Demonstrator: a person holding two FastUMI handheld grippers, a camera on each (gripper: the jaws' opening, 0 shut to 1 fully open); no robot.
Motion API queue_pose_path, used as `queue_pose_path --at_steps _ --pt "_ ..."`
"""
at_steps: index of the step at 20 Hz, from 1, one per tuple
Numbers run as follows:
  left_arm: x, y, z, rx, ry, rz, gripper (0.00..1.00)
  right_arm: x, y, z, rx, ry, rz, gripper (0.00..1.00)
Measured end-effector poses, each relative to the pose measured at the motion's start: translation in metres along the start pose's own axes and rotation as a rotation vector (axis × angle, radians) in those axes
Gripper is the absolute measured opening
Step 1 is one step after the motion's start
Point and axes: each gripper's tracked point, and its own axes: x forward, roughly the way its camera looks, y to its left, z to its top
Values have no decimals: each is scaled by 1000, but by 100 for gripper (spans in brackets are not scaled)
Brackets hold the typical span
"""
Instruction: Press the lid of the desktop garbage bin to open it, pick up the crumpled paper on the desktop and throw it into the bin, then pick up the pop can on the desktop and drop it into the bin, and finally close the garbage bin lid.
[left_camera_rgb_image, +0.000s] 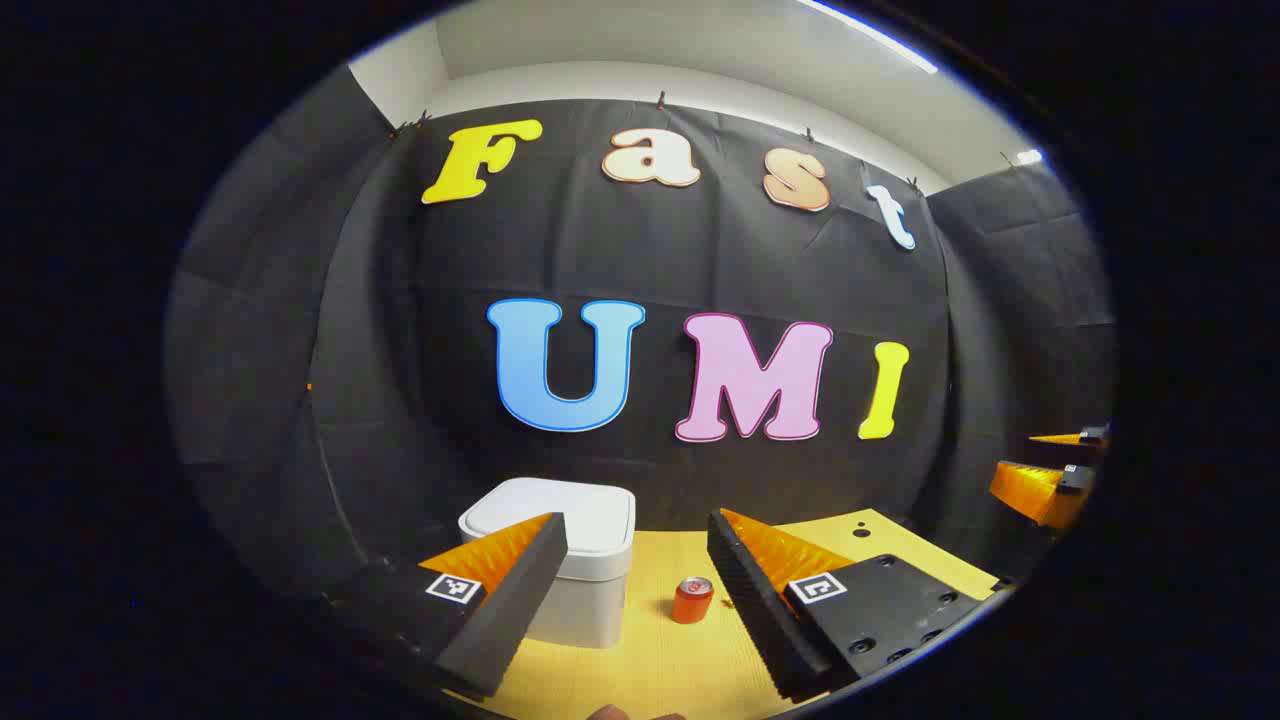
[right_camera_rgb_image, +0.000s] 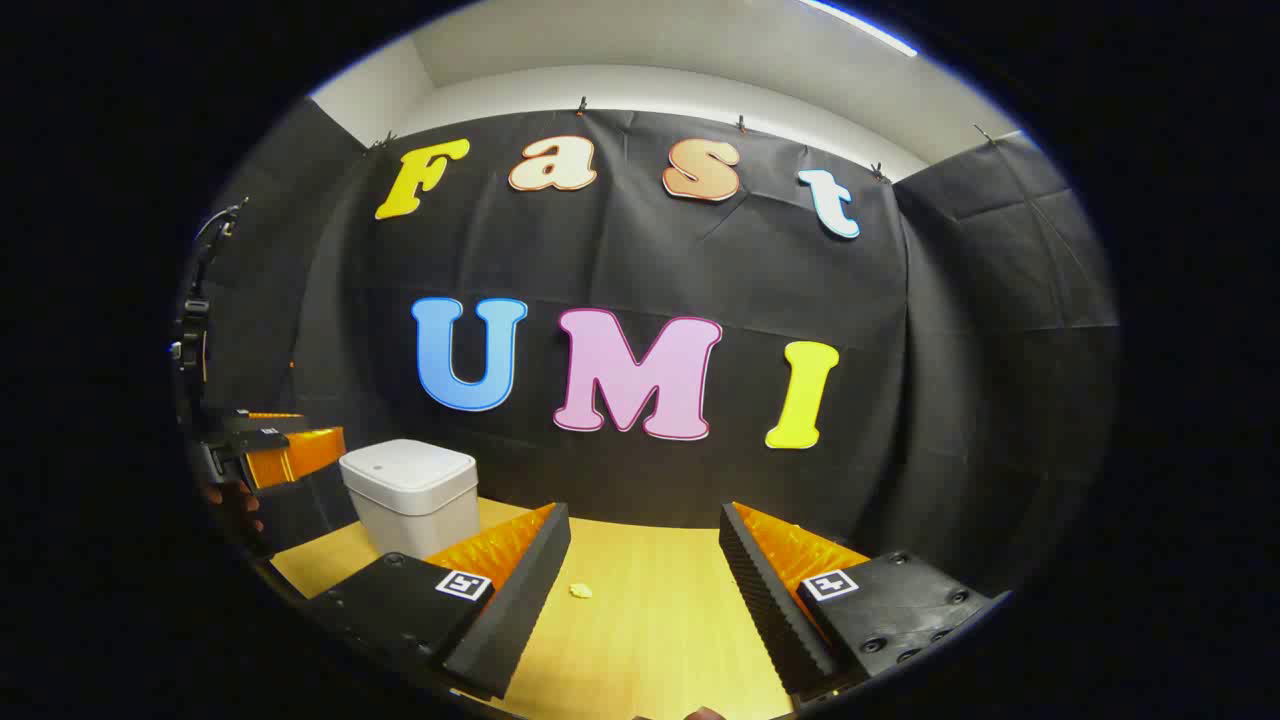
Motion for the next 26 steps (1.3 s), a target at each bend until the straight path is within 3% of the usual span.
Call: queue_pose_path --at_steps 3,4,5,23,26 --pt "-1 4 -1 11 4 3 95 1 -8 3 6 -2 -8 96" --pt "-2 5 2 11 0 2 95 2 -9 2 15 3 -9 92" --pt "-1 5 3 13 -3 0 95 3 -11 0 23 10 -13 96" --pt "21 23 7 26 15 15 95 10 -27 -7 -10 27 -16 96" --pt "27 17 2 26 29 -41 90 10 -34 -13 -19 41 -29 96"
